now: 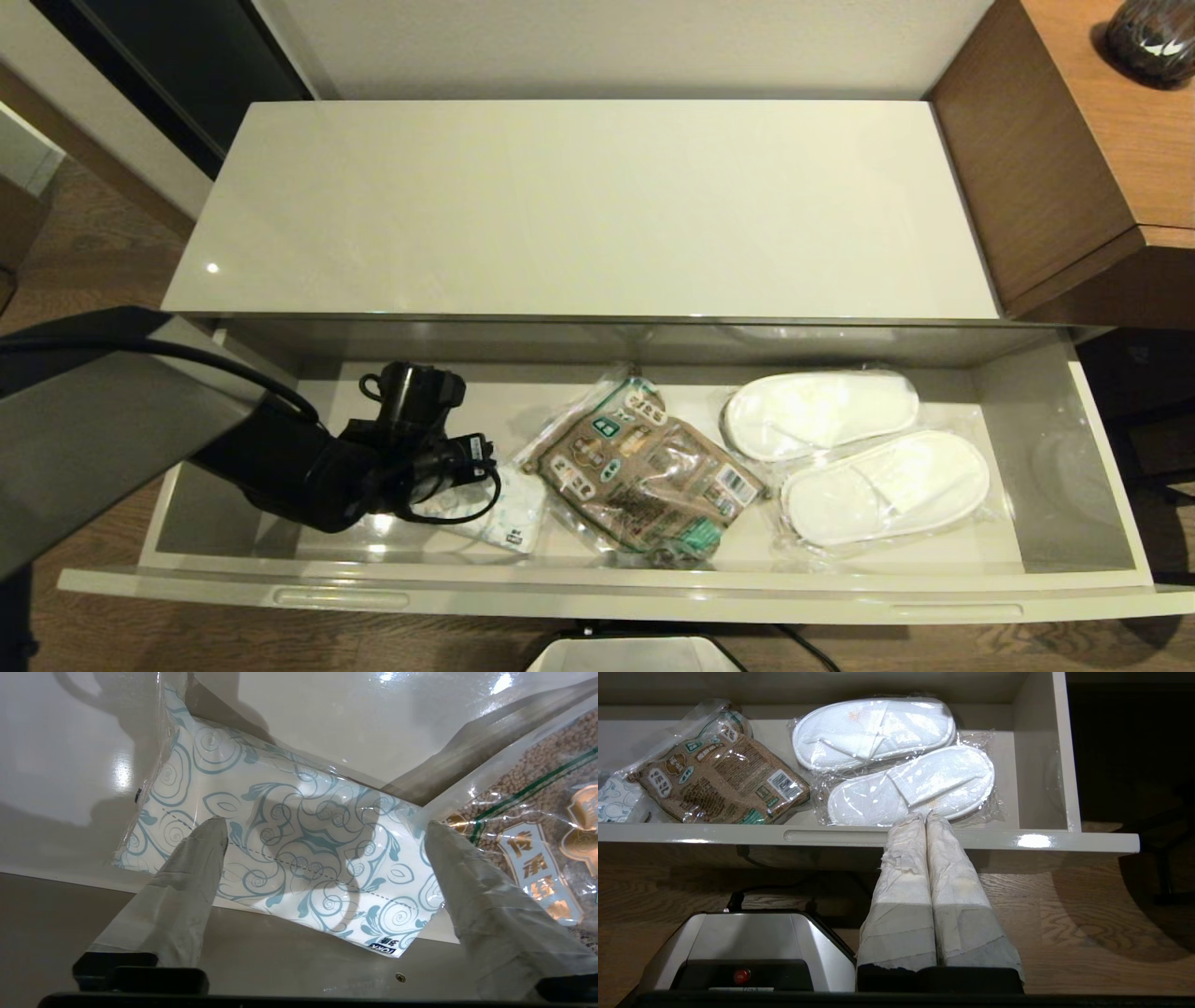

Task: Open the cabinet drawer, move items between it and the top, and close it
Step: Take out the tissue from the drawer

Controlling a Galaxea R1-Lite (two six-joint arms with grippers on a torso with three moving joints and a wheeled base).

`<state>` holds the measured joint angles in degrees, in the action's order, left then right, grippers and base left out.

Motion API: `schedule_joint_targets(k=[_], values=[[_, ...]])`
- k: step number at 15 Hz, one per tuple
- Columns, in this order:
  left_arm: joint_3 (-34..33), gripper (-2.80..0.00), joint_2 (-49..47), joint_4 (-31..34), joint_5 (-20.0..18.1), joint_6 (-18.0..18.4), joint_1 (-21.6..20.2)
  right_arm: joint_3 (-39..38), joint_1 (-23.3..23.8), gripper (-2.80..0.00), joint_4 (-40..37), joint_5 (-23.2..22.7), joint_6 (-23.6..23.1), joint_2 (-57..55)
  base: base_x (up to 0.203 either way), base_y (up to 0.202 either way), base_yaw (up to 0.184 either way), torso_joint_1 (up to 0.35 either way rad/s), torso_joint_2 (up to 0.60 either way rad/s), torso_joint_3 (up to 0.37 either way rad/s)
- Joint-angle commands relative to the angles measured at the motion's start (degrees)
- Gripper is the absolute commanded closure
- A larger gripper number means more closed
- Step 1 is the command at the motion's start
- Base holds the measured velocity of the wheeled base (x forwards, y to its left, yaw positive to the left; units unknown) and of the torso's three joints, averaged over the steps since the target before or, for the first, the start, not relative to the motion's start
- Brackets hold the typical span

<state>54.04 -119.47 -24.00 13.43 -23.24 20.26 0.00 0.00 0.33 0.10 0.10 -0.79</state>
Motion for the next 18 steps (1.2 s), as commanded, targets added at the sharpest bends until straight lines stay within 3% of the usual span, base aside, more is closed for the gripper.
schedule_joint_targets(k=[1, 3, 5, 8, 9, 14, 18], values=[[0.14, -2.80, -0.33, -0.39, -0.20, -0.27, -0.56, -0.09, 0.00, 0.00, 0.02, -0.01, -0.01, -0.09, 0.000, 0.000, 0.000, 0.000, 0.00, 0.000], [0.31, -2.80, 0.06, -0.34, -2.17, -2.00, -1.57, -0.09, 0.00, 0.00, 0.02, -0.01, -0.01, -0.09, 0.000, 0.000, 0.000, 0.000, 0.00, 0.000], [0.42, -2.80, 0.43, 0.38, -6.44, -6.50, -2.25, -0.09, 0.00, 0.00, 0.02, -0.01, -0.01, -0.09, 0.000, 0.000, 0.000, 0.000, 0.00, 0.000], [0.85, -2.80, 0.16, 0.55, -7.15, -7.63, -3.71, -0.09, 0.00, 0.00, 0.02, -0.01, -0.01, -0.09, 0.000, 0.000, 0.000, 0.000, 0.00, 0.000], [1.38, -2.80, -0.04, 0.84, -8.70, -9.56, -4.75, -0.09, 0.00, 0.00, 0.02, -0.01, -0.01, -0.09, 0.000, 0.000, 0.000, 0.000, 0.00, 0.000], [1.67, -2.80, -0.69, 0.98, -12.82, -12.26, -7.34, -0.09, 0.00, 0.00, 0.02, -0.01, -0.01, -0.09, 0.000, 0.000, 0.000, 0.000, 0.00, 0.000], [1.68, -2.80, -2.03, 0.73, -12.91, -12.27, -8.03, -0.09, 0.00, 0.00, 0.02, -0.01, -0.01, -0.09, 0.000, 0.000, 0.000, 0.000, 0.00, 0.000]])
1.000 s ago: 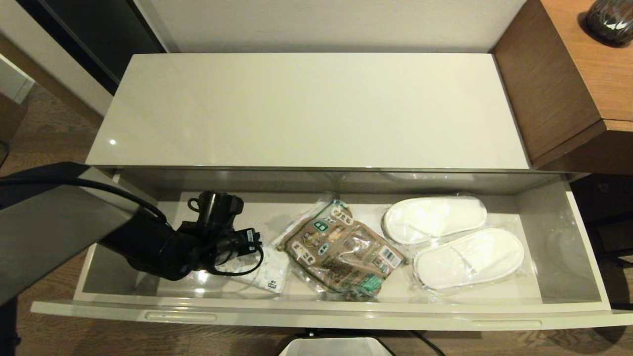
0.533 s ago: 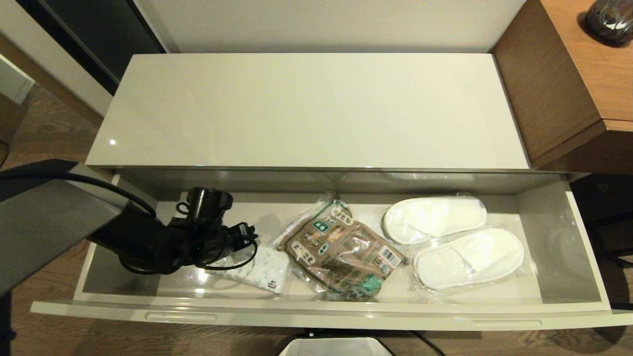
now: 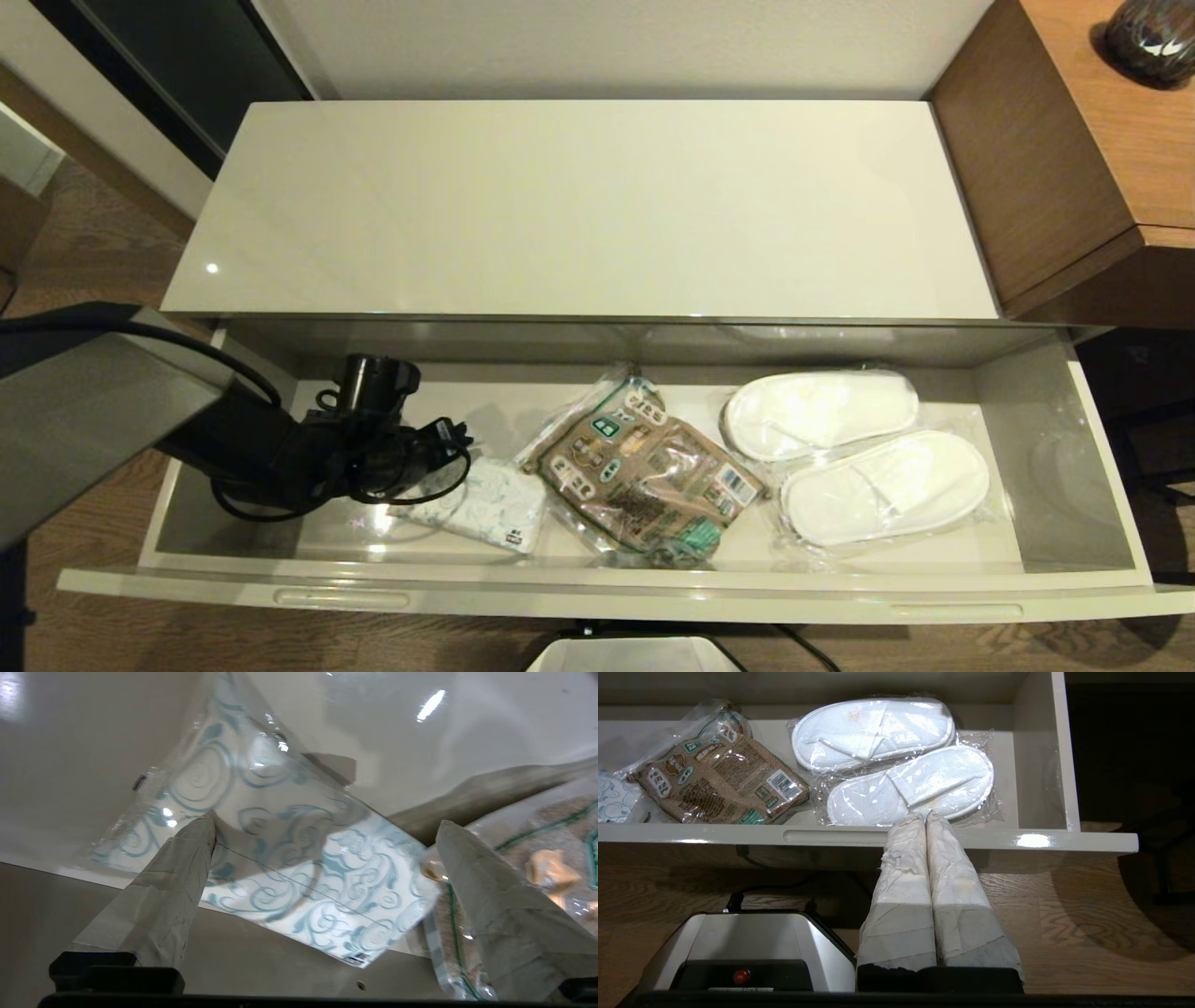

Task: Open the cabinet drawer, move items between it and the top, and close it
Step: Take out the tissue from the drawer

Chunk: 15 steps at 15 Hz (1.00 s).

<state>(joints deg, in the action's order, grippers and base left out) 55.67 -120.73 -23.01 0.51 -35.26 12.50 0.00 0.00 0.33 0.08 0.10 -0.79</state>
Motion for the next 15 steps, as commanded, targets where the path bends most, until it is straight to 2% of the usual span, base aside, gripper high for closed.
schedule_joint_targets(k=[1, 5, 9, 15], values=[[0.14, -2.80, -1.03, -0.32, 0.02, -0.25, -0.54, -0.09, 0.00, 0.00, 0.02, 0.01, -0.01, -0.09, 0.000, 0.000, 0.000, 0.000, 0.00, 0.000], [1.10, -2.80, -1.26, -0.02, -0.50, -0.34, -2.47, -0.09, 0.00, 0.00, 0.02, 0.01, -0.01, -0.09, 0.000, 0.000, 0.000, 0.000, 0.00, 0.000], [1.17, -2.80, -2.29, -0.02, -3.01, -1.53, -4.46, -0.09, 0.00, 0.00, 0.02, 0.01, -0.01, -0.09, 0.000, 0.000, 0.000, 0.000, 0.00, 0.000], [2.53, -2.80, -7.90, -0.71, -3.15, -1.75, -6.40, -0.09, 0.00, 0.00, 0.02, 0.01, -0.01, -0.09, 0.000, 0.000, 0.000, 0.000, 0.00, 0.000]])
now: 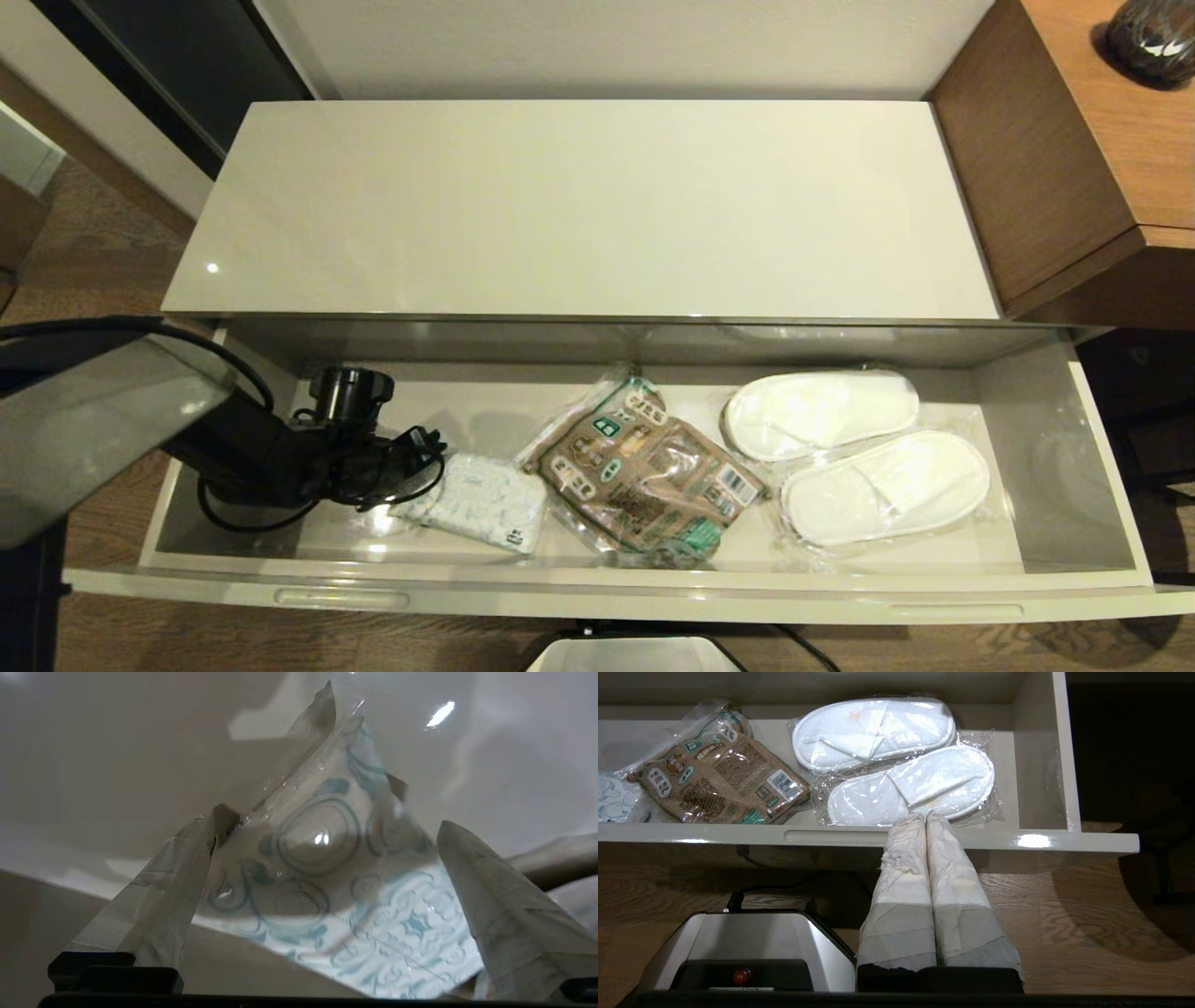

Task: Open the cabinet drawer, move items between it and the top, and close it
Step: Take out the tissue from the drawer

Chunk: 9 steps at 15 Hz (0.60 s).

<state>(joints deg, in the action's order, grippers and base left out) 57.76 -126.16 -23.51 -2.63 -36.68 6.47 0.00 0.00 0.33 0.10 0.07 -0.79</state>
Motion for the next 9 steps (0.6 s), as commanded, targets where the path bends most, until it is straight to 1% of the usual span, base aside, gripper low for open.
schedule_joint_targets(k=[1, 7, 9], values=[[0.93, -2.80, -3.04, 0.10, -0.08, -1.16, -0.65, -0.09, 0.00, 0.00, 0.02, -0.01, 0.01, -0.09, 0.000, 0.000, 0.000, 0.000, 0.00, 0.000], [2.11, -2.80, -5.23, 0.40, 0.11, -1.38, -0.67, -0.09, 0.00, 0.00, 0.02, -0.01, 0.01, -0.09, 0.000, 0.000, 0.000, 0.000, 0.00, 0.000], [2.25, -2.80, -5.76, 0.58, 1.16, -0.90, -0.67, -0.09, 0.00, 0.00, 0.02, -0.01, 0.01, -0.09, 0.000, 0.000, 0.000, 0.000, 0.00, 0.000]])
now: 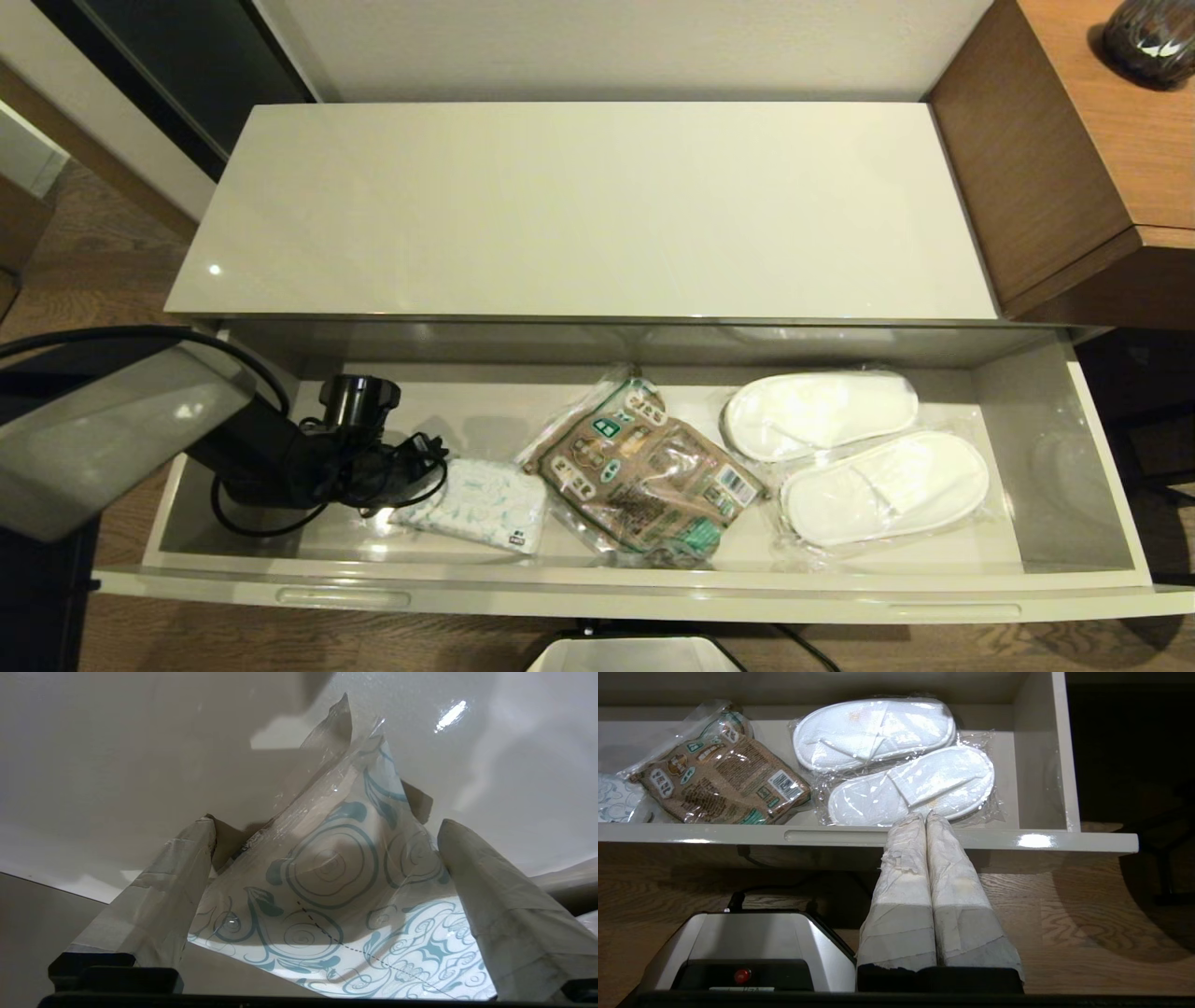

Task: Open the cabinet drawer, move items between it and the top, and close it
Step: Take out the tissue from the drawer

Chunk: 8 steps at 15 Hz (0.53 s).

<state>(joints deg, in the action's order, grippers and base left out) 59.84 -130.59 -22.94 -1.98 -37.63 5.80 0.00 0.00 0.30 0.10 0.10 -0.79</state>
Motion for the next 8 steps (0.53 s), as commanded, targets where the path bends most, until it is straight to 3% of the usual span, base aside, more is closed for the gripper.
schedule_joint_targets(k=[1, 8], values=[[0.41, -2.80, -1.42, 0.55, 1.62, 0.55, 0.00, -0.09, 0.00, 0.00, 0.05, -0.01, -0.01, -0.09, 0.000, 0.000, 0.000, 0.000, 0.00, 0.000], [0.11, -2.80, -0.20, 0.86, 10.57, 6.85, 2.98, -0.09, 0.00, 0.00, 0.05, -0.01, -0.01, -0.09, 0.000, 0.000, 0.000, 0.000, 0.00, 0.000]])
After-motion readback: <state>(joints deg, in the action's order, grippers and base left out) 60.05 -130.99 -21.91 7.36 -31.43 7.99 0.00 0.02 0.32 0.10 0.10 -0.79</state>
